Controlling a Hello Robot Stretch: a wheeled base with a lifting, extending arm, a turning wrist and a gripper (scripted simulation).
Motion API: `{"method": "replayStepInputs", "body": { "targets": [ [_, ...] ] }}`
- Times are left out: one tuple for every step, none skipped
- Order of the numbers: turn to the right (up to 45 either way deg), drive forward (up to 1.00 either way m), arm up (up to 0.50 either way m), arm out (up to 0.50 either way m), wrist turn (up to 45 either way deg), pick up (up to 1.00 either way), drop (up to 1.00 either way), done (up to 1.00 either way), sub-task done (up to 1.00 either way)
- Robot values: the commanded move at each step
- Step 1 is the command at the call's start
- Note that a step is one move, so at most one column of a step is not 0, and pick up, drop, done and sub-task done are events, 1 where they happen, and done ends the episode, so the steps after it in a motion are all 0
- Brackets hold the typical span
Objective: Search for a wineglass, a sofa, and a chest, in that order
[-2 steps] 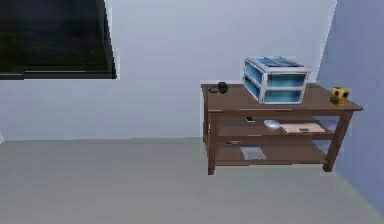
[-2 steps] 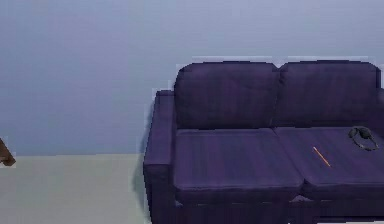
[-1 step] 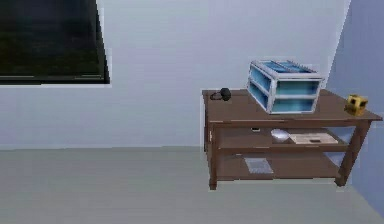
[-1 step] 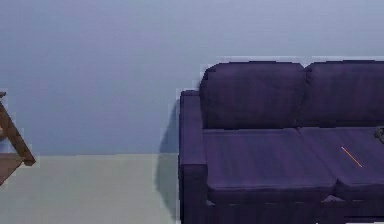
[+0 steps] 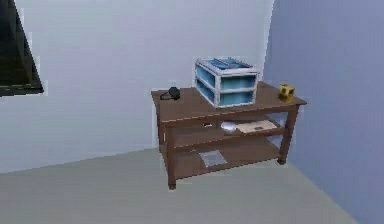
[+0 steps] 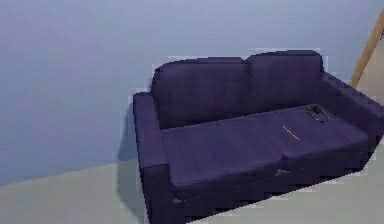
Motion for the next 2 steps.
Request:
{"method": "replayStepInputs", "body": {
  "targets": [
    [0.0,0.75,0.00,0.00,0.0,0.00,0.00,0.00,0.00],
    [12.0,0.00,0.00,0.00,0.0,0.00,0.00,0.00,0.00]
  ]
}}
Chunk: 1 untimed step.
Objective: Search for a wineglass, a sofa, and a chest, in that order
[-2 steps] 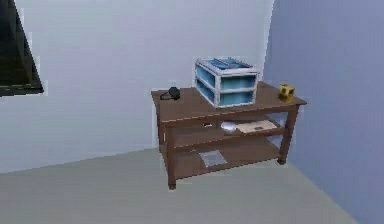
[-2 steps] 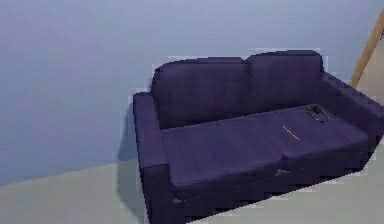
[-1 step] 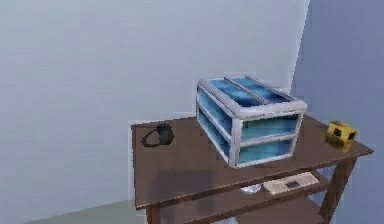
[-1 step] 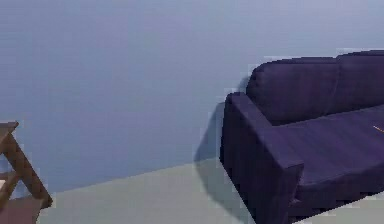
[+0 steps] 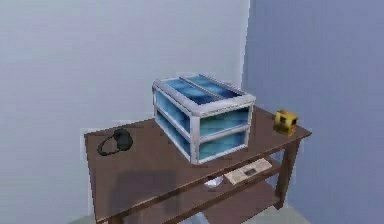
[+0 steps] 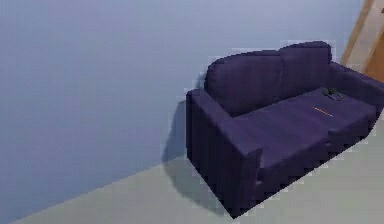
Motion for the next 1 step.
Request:
{"method": "replayStepInputs", "body": {
  "targets": [
    [0.0,0.00,0.00,0.00,0.0,0.00,0.00,1.00,0.00]
  ]
}}
